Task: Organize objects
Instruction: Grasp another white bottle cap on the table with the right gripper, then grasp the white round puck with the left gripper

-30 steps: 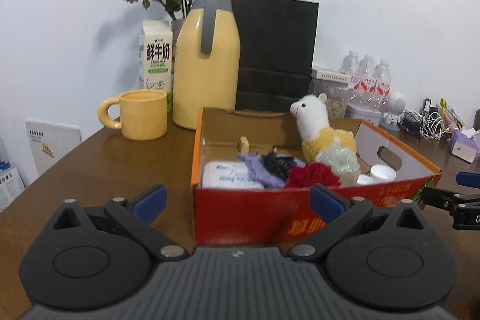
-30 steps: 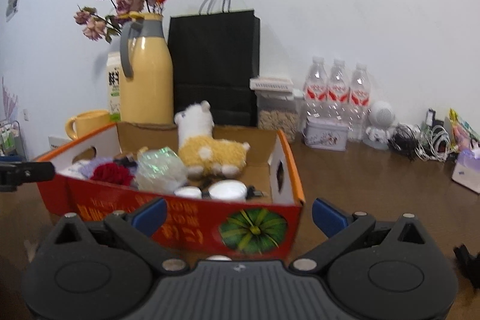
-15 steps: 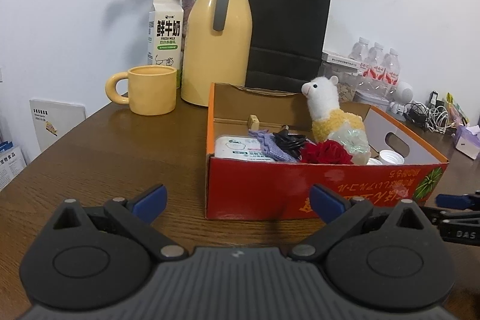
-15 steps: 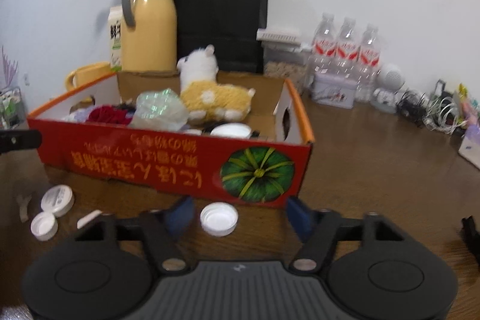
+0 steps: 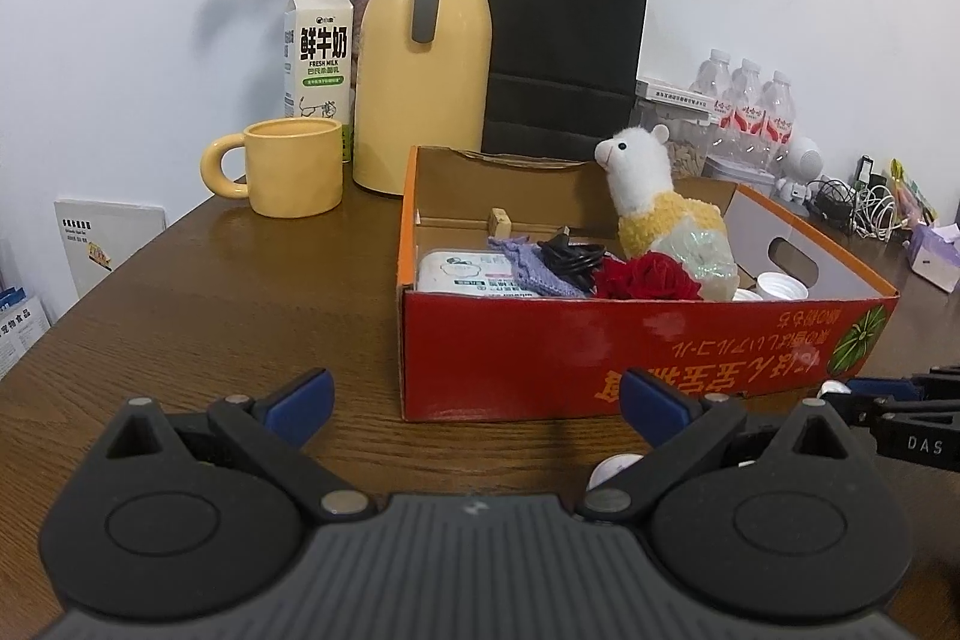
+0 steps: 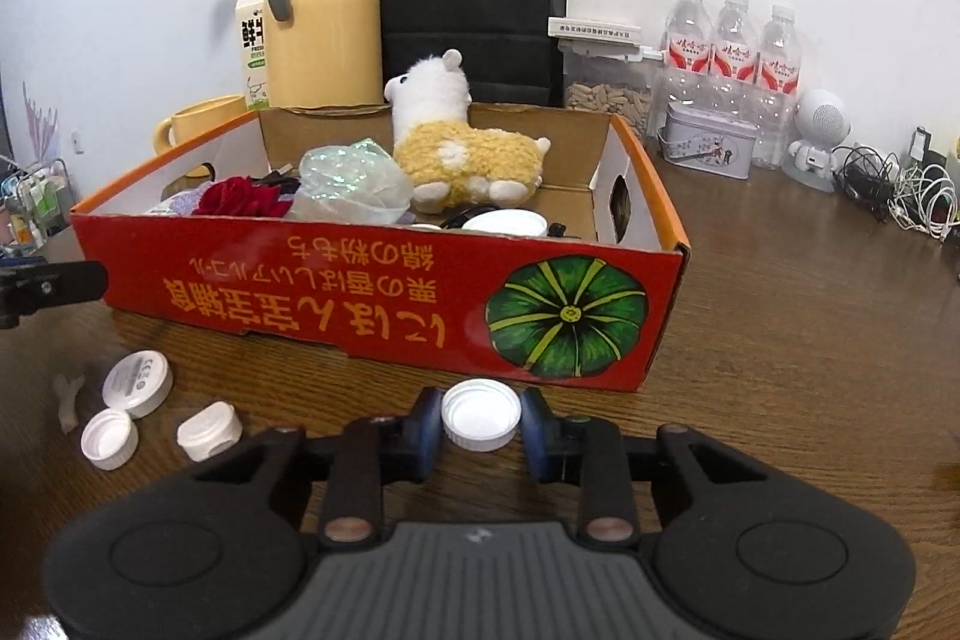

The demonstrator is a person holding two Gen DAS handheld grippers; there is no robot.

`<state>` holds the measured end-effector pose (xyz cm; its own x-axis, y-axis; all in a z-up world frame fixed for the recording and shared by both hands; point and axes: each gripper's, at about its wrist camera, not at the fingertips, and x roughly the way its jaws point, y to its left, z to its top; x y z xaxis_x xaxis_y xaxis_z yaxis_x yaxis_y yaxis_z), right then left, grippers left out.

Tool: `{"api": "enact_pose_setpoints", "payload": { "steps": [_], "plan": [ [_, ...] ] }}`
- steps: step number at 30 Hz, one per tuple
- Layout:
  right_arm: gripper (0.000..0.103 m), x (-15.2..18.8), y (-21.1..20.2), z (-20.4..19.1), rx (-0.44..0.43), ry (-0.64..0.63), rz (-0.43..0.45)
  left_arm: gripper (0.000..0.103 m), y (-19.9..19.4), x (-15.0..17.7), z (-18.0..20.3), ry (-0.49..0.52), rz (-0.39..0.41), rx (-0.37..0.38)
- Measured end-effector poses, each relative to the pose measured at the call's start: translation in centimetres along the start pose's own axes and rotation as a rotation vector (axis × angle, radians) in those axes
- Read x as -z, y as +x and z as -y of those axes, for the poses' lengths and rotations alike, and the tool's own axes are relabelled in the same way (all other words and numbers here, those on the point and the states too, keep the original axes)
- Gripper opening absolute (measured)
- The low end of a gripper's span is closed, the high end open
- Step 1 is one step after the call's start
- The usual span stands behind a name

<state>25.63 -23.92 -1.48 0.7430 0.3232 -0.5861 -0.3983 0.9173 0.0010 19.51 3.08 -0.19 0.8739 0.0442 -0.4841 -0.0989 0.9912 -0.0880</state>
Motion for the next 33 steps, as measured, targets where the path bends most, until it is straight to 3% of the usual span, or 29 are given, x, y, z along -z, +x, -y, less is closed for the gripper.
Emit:
{"api": "enact_pose_setpoints", "payload": {
  "steps": [14, 22, 33],
  "plan": [
    [0.027, 0.8, -3.7, -2.0, 0.058, -0.074, 0.173, 0.103, 0.0, 0.6, 2.2, 0.052, -0.121, 0.036],
    [0.027, 1.1, -4.3, -2.1, 0.054, -0.076, 0.201, 0.103, 1.1, 0.7, 3.5, 0.063, -0.216, 0.028],
    [0.027, 1.3, -4.6, -2.4, 0.043, -0.086, 0.216, 0.100, 1.9, 1.1, 5.1, 0.104, -0.258, 0.005]
  ]
}}
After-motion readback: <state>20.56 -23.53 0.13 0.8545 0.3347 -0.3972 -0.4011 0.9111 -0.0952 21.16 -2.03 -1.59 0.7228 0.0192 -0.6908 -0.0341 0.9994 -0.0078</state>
